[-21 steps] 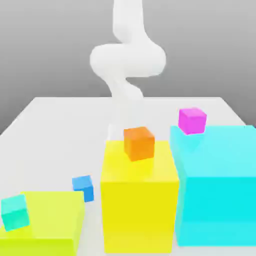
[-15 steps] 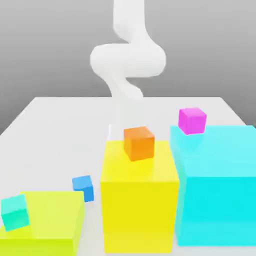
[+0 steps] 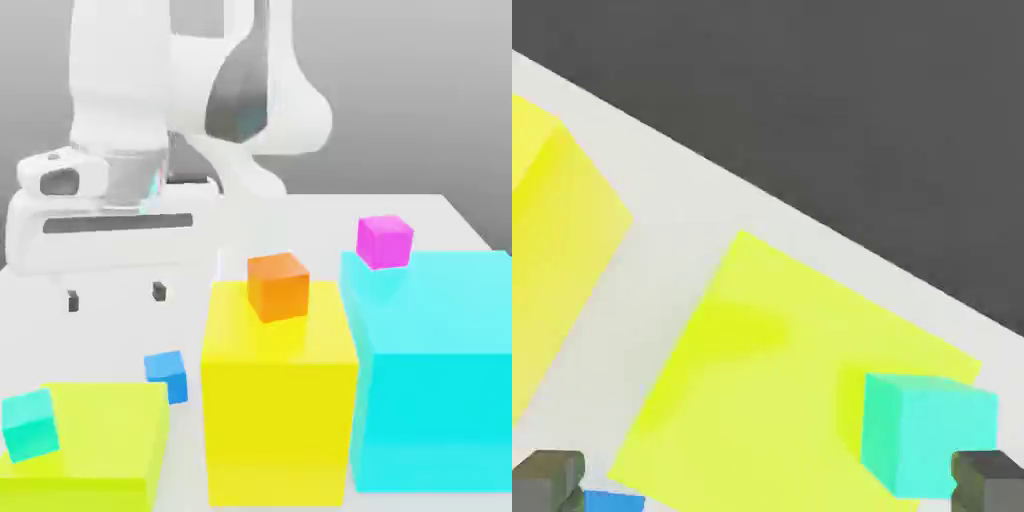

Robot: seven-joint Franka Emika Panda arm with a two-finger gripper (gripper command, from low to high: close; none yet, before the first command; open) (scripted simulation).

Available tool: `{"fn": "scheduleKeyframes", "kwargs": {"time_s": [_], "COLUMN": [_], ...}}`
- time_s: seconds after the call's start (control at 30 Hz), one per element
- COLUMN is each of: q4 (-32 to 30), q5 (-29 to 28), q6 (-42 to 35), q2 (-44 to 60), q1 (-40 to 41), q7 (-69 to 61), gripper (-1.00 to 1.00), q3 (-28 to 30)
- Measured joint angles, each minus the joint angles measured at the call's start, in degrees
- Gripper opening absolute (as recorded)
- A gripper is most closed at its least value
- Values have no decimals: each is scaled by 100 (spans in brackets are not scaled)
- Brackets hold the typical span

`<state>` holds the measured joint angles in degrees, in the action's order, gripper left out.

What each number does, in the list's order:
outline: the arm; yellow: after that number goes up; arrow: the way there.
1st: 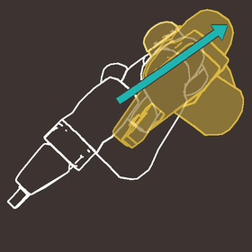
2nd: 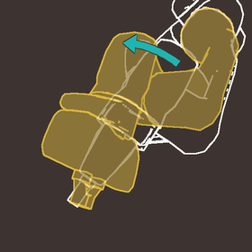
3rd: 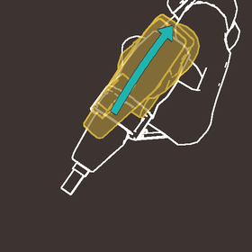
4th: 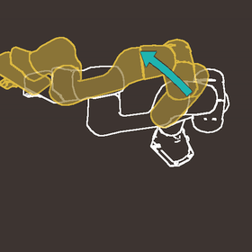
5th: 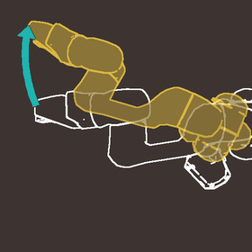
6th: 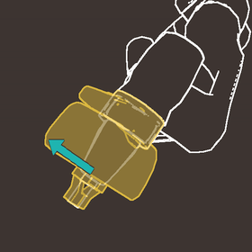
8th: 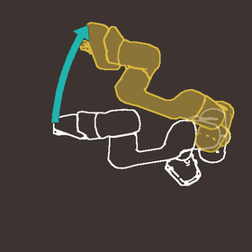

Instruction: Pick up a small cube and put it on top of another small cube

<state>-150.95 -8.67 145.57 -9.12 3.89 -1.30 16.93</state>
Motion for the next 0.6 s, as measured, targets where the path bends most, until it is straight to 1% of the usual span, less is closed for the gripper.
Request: {"fn": "scheduleKeyframes", "kwargs": {"time_s": [0.07, 0.17, 0.23, 0.3, 0.33, 0.47, 0.6], "q4": [-224, -774, -1187, -1618, -1740, -1760, -1671], "q5": [281, 504, 403, 184, 206, 373, 673], "q6": [203, 768, 1207, 1648, 1790, 2055, 2274], "q2": [252, 383, 366, 350, 386, 626, 918], "q1": [2, 36, 136, 268, 291, 245, 168], "q7": [-530, -475, 8, 612, 731, 780, 618], "gripper": [0, 0, 0, 0, 0, 0, 0], "q3": [146, 224, 200, 209, 217, 217, 180]}}
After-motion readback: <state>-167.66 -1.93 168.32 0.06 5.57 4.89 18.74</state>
